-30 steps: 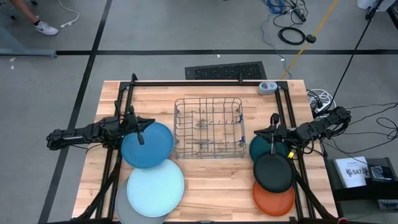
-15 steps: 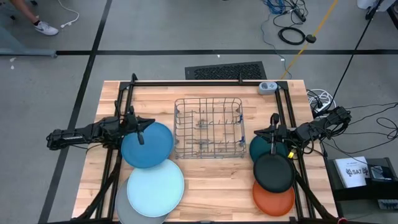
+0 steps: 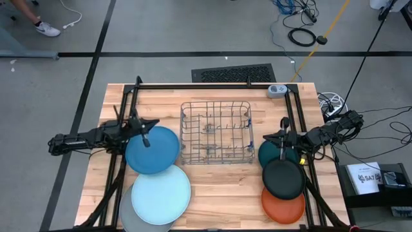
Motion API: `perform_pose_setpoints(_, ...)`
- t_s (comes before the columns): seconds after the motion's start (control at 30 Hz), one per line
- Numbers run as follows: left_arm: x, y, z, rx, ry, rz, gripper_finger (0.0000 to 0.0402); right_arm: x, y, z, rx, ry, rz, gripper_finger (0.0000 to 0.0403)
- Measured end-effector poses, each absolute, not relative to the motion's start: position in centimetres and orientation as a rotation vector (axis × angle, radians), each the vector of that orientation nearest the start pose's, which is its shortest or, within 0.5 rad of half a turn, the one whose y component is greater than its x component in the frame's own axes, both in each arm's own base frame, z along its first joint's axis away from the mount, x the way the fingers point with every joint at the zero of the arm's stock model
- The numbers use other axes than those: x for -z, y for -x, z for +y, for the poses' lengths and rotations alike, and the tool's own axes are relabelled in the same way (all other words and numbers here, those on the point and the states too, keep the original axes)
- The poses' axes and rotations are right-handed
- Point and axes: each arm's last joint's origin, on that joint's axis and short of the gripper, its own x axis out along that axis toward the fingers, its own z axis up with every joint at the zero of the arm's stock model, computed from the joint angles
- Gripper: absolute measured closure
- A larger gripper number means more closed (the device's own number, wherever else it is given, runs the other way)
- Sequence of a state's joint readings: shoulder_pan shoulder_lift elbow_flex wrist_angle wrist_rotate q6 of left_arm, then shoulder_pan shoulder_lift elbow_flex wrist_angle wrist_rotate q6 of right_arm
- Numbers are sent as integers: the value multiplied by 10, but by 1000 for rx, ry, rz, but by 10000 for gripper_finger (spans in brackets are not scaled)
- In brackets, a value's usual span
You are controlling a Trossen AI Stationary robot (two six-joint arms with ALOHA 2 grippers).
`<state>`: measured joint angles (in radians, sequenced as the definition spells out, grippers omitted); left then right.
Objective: Sort dishes
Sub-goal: Put the blue plate into the dish rack
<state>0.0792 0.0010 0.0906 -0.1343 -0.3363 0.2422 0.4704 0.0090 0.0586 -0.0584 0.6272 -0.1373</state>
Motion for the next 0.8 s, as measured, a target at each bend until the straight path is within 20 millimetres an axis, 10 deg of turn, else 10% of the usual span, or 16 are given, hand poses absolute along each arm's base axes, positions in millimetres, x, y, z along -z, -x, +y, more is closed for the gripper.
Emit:
perform_pose_setpoints(0.37,-217,-85,11,-199,154,-347,401,-177,-87,25,155,228,24,394)
perform_pose_setpoints(0.8,-246,-70,6,-58,103,-676,401,-200,-84,24,184,145,-189,394)
